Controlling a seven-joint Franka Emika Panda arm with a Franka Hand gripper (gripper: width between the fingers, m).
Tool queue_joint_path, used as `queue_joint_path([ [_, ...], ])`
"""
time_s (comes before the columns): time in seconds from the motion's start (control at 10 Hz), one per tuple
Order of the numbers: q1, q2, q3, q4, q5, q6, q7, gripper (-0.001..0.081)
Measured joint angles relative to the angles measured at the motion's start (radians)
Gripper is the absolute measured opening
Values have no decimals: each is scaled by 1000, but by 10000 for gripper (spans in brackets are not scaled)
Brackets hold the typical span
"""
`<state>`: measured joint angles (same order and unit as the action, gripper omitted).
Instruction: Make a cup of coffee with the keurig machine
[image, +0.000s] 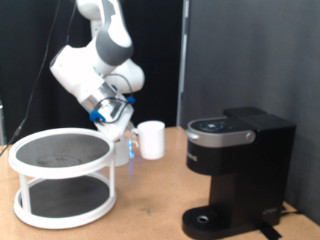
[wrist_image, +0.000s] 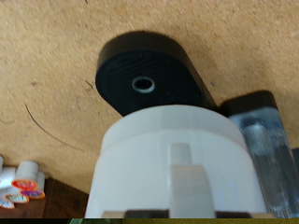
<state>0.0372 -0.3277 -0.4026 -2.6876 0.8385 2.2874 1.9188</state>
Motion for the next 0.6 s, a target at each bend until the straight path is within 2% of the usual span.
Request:
queue_joint_path([
  [0.3,21,88,18,6,29,69,-11,3],
  [0.6,41,170,28,22,93,111,-65,3],
])
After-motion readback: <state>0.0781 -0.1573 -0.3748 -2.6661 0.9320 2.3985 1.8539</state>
